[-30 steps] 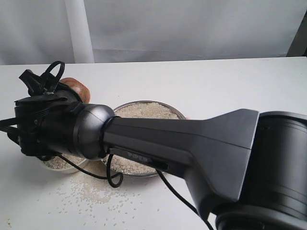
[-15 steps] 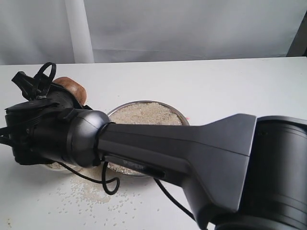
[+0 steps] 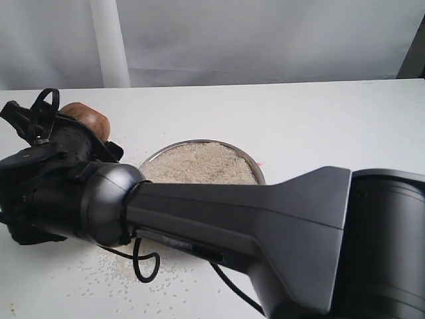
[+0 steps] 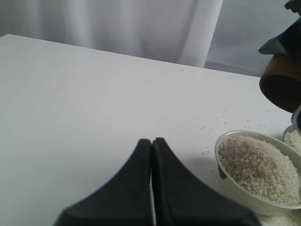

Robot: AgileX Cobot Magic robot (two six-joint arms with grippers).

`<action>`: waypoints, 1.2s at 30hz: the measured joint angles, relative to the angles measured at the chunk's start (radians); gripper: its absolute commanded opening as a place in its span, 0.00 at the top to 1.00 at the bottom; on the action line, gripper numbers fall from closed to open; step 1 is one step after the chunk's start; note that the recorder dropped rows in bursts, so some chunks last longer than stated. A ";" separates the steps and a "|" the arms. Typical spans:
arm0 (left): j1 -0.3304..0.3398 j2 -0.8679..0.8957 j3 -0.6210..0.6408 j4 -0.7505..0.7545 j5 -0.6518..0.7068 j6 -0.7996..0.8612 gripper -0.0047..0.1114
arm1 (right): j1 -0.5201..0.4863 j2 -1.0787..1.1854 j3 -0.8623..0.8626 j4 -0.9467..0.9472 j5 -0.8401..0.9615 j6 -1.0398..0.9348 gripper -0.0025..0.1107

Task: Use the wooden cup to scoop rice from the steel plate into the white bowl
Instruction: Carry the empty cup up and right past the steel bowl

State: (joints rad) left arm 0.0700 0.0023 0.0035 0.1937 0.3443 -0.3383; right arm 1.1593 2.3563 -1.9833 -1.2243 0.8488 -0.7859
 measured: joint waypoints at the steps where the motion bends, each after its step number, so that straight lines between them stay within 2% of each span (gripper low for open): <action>1: 0.000 0.000 0.000 0.000 0.000 0.000 0.96 | 0.000 0.000 0.000 -0.004 0.000 0.000 0.98; 9: 0.000 0.000 0.000 0.000 0.000 0.000 0.96 | 0.004 0.000 0.000 0.002 0.000 0.014 0.98; 13: 0.000 0.000 0.000 0.000 0.000 0.000 0.96 | -0.001 0.000 0.000 0.071 0.000 0.129 0.98; 20: 0.000 0.000 0.000 0.000 0.000 0.000 0.96 | -0.074 -0.059 0.000 0.437 -0.007 0.367 0.98; 23: 0.000 0.000 0.000 0.000 0.000 0.000 0.96 | -0.128 -0.157 0.000 0.623 -0.103 0.438 0.98; 27: 0.000 0.000 0.000 0.000 0.000 0.000 0.96 | -0.206 -0.262 0.007 0.686 -0.194 0.613 0.98; 36: 0.000 0.000 0.000 0.000 0.000 0.000 0.96 | -0.402 -0.579 0.483 0.770 -0.659 0.743 0.98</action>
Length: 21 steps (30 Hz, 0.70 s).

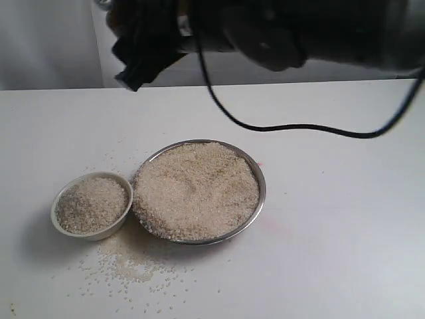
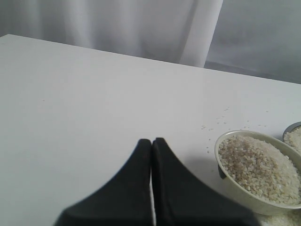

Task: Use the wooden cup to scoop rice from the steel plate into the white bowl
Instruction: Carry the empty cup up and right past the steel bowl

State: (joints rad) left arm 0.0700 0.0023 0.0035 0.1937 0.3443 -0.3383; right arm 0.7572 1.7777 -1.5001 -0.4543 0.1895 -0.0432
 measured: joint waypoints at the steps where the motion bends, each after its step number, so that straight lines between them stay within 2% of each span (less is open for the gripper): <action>1: 0.000 0.000 0.000 0.000 0.000 0.000 0.96 | -0.023 -0.036 0.053 0.000 -0.038 0.007 0.98; 12: 0.000 0.000 0.000 0.000 0.000 0.000 0.96 | -0.329 -0.352 0.546 0.047 -0.337 0.057 0.98; 21: 0.000 0.000 0.000 0.000 0.000 0.000 0.96 | -0.503 -0.421 0.862 0.053 -0.596 0.184 0.98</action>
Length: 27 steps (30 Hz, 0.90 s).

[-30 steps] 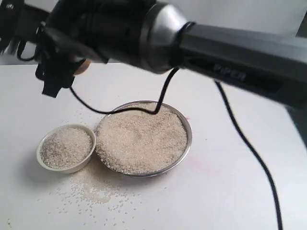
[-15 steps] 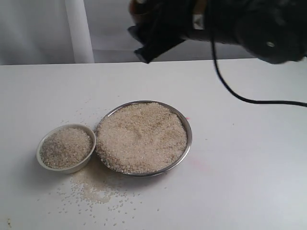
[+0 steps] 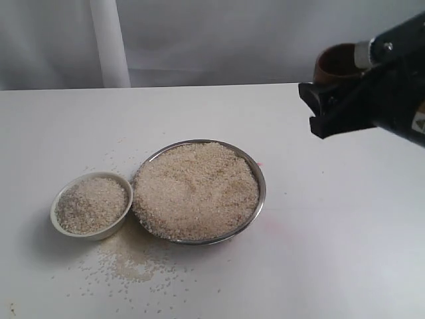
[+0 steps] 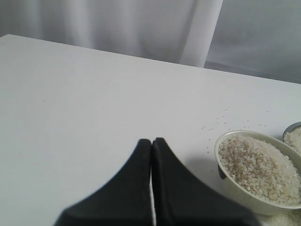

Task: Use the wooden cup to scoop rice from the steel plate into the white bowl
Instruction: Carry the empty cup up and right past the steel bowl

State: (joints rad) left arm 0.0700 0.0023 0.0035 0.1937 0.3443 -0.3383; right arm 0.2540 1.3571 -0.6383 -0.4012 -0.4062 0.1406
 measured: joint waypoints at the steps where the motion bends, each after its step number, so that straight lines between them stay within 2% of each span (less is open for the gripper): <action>1: 0.000 0.000 0.000 0.000 0.000 0.000 0.96 | -0.009 0.005 0.034 0.004 -0.033 0.011 0.98; 8: 0.000 0.000 0.000 0.000 0.000 0.000 0.96 | -0.026 0.096 0.203 0.161 -0.282 0.020 0.98; 13: 0.000 0.000 0.000 0.000 0.000 0.000 0.96 | -0.026 0.174 0.217 0.168 -0.345 -0.017 0.98; 19: 0.000 0.000 0.000 0.000 0.000 0.000 0.96 | -0.026 0.306 0.217 0.179 -0.560 -0.051 0.98; 23: 0.000 0.000 0.000 0.000 0.000 0.000 0.96 | -0.026 0.391 0.217 0.248 -0.691 -0.078 0.98; 27: 0.000 0.000 0.000 0.000 0.000 0.000 0.96 | -0.026 0.468 0.217 0.318 -0.724 -0.117 0.98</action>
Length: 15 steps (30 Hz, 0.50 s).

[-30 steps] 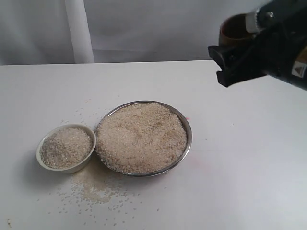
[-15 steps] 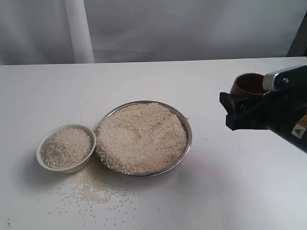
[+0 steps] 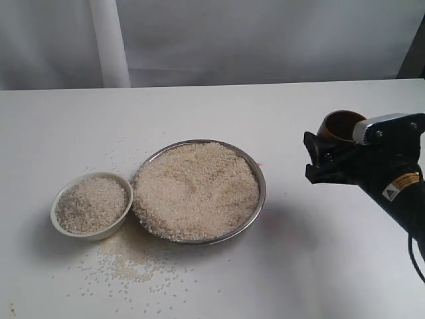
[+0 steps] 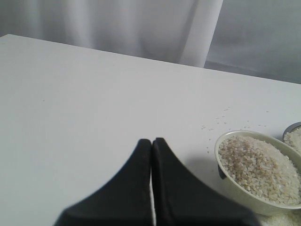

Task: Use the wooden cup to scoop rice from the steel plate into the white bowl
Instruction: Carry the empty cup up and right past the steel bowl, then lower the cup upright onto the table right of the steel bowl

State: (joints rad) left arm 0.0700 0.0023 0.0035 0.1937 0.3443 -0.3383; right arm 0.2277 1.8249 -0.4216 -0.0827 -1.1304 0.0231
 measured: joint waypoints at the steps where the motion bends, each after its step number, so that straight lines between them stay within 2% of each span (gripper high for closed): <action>1: 0.000 0.000 0.000 0.000 0.000 0.000 0.96 | 0.000 0.018 -0.002 0.006 -0.007 -0.004 0.98; 8: 0.000 0.000 0.000 0.000 0.000 0.000 0.96 | 0.000 0.140 -0.002 0.016 -0.023 -0.011 0.98; 15: 0.000 0.000 0.000 0.000 0.000 0.000 0.96 | 0.000 0.159 -0.002 0.018 -0.026 -0.011 0.98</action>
State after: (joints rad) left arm 0.0700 0.0023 0.0035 0.1937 0.3443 -0.3383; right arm 0.2277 1.9834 -0.4234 -0.0644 -1.1559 0.0117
